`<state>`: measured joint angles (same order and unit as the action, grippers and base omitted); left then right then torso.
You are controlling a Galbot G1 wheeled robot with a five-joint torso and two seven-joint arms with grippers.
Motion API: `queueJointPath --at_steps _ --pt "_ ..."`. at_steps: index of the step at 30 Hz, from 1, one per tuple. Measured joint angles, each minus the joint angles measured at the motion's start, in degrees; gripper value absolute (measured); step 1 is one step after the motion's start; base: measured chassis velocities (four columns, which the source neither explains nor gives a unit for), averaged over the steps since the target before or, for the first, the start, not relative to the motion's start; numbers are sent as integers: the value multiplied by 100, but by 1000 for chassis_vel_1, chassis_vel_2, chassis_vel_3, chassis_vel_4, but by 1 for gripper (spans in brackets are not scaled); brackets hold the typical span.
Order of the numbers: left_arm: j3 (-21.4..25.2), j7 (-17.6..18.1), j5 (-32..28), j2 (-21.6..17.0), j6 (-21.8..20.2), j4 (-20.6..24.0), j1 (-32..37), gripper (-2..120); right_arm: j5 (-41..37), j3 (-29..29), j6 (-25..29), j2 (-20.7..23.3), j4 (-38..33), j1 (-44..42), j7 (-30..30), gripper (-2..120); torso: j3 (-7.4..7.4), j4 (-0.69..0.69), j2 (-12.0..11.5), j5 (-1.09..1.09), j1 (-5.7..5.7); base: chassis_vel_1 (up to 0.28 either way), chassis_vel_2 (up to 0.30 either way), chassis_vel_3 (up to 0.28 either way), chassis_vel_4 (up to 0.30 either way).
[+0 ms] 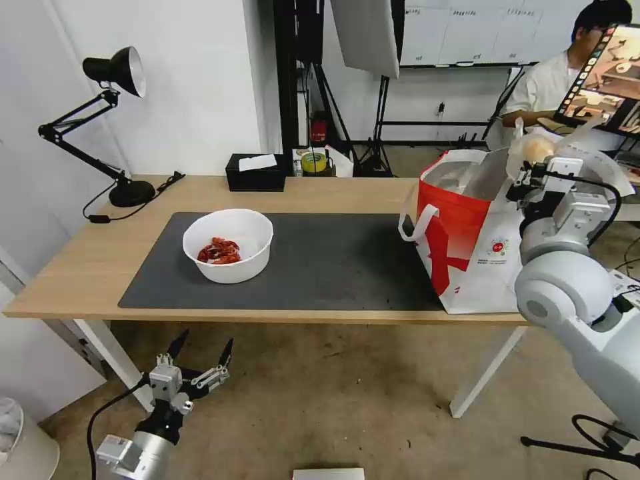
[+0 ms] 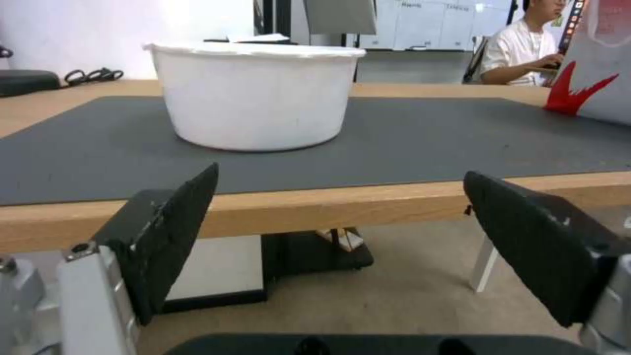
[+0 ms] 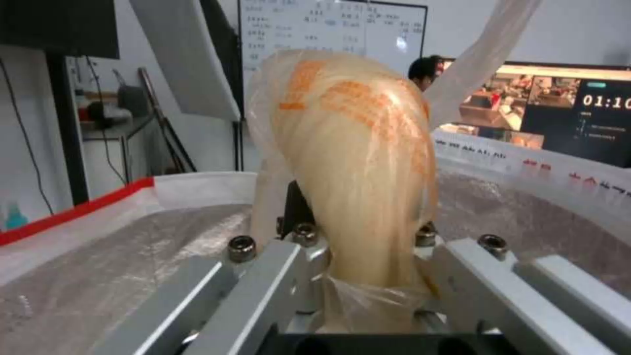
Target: Pick up the trash from the table and place it into the takeout bag.
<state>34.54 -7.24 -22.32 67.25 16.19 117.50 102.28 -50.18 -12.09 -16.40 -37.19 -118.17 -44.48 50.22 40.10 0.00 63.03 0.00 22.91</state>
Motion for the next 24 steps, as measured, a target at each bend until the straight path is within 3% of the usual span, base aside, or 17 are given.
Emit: queueJointPath --at_steps 5,13,16,18,24 --pt "-3 0 3 -6 0 15 19 100 -28 39 7 -35 91 48 -85 7 0 1 0 1 0 0 0 0 0" --pt "-7 0 -12 -19 -10 16 29 100 -91 87 46 -59 109 167 -186 34 0 1 0 0 0 0 0 0 0" --pt "-27 0 -13 -21 -15 16 22 100 -62 87 54 -60 109 176 -218 51 0 1 0 0 0 0 0 0 0" --pt "-28 0 -13 -21 -15 16 22 100 -60 87 55 -60 109 176 -219 52 0 1 0 0 0 0 0 0 0" --pt "-34 0 -17 -45 -19 9 18 100 -7 87 66 -92 83 156 -242 80 0 1 0 0 0 0 0 0 0"
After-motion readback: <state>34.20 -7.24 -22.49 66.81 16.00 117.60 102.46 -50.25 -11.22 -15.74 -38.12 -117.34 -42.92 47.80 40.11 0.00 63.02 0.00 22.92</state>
